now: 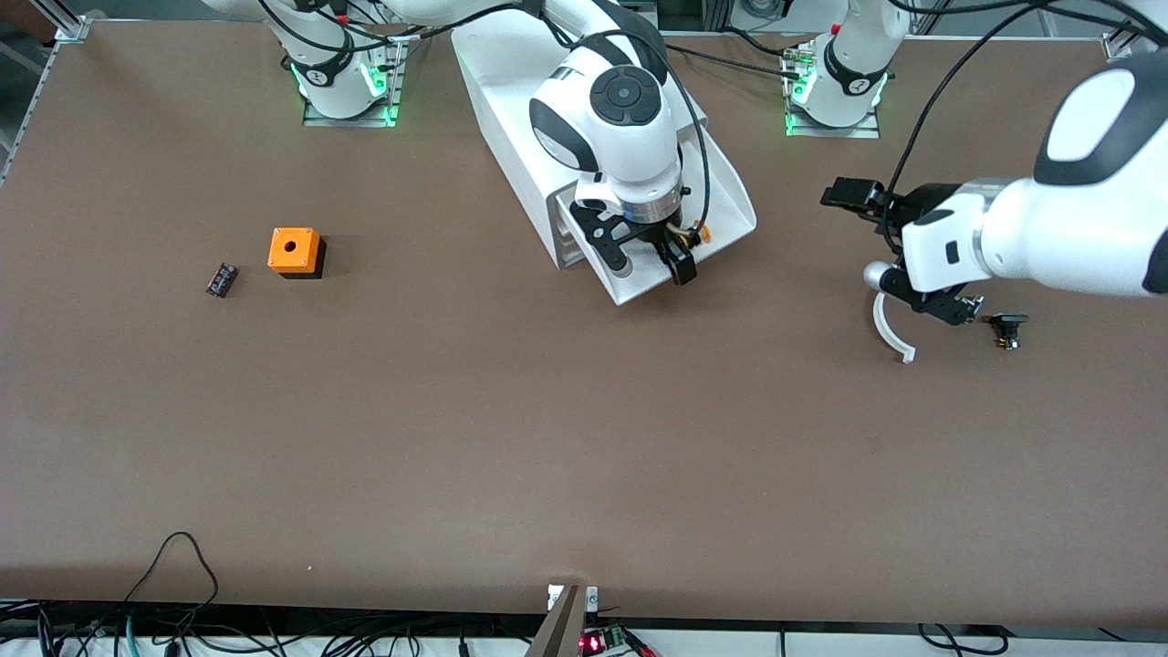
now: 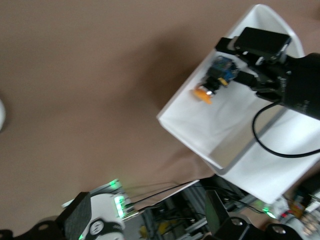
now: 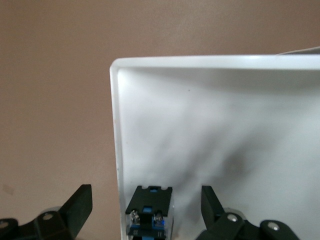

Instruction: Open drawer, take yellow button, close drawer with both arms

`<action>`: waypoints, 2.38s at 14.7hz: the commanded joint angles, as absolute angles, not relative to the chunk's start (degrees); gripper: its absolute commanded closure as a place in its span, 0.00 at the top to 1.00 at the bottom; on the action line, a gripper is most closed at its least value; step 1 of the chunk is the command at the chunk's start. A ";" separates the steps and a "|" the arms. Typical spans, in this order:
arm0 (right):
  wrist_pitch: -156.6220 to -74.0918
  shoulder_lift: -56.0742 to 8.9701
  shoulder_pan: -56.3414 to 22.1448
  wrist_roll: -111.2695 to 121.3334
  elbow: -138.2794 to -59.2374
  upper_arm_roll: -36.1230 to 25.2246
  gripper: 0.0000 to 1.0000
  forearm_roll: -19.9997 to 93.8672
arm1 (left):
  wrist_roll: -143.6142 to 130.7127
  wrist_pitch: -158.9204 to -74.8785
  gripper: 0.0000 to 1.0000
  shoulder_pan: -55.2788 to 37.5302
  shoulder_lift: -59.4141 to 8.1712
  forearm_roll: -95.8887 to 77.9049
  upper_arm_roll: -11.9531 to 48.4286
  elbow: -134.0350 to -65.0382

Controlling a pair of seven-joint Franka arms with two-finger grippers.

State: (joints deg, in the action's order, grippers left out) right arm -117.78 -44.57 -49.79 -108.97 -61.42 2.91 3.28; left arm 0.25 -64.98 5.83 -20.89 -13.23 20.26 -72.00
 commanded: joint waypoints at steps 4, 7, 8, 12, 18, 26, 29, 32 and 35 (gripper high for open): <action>-117.77 -44.47 -50.71 -110.30 -60.64 2.46 0.18 2.20 | -1.06 -64.15 1.00 2.64 -22.23 -2.11 19.34 -64.25; -117.34 -44.21 -50.80 -110.21 -60.29 2.46 0.00 2.20 | -0.97 -66.88 1.00 2.55 -22.59 -1.76 19.25 -64.42; -117.16 -43.77 -50.71 -110.04 -60.21 2.46 0.00 2.20 | -0.97 -67.06 1.00 2.64 -22.59 -1.76 19.16 -64.77; -116.90 -41.67 -50.01 -109.17 -60.12 1.94 0.00 2.11 | -5.43 -75.74 1.00 2.90 -21.98 -1.49 19.16 -67.92; -112.60 -37.98 -41.76 -88.80 -60.20 2.72 0.00 3.08 | -21.59 -81.46 1.00 1.42 -21.53 -1.32 19.95 -71.97; -104.25 -37.18 -27.17 -51.28 -60.90 2.46 0.00 10.55 | -43.47 -103.42 1.00 -5.62 -21.97 4.31 20.13 -86.11; -101.26 -37.00 -23.22 -39.24 -63.18 2.11 0.00 10.11 | -49.82 -110.38 1.00 -7.47 -22.15 6.40 20.13 -90.87; -101.34 -35.43 -21.53 -27.20 -67.65 -0.86 0.00 9.58 | -53.34 -110.74 1.00 -9.57 -22.06 6.94 20.21 -93.24; -101.60 -34.81 -21.53 -16.29 -71.71 -5.87 0.00 9.49 | -60.45 -111.44 1.00 -12.03 -22.06 6.94 20.48 -95.44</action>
State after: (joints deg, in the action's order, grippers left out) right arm -101.54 -37.70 -21.40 -23.07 -66.66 -3.38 9.57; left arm -55.15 -110.07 -10.40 -23.28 5.00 20.35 -92.90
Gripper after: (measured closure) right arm 0.665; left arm 0.000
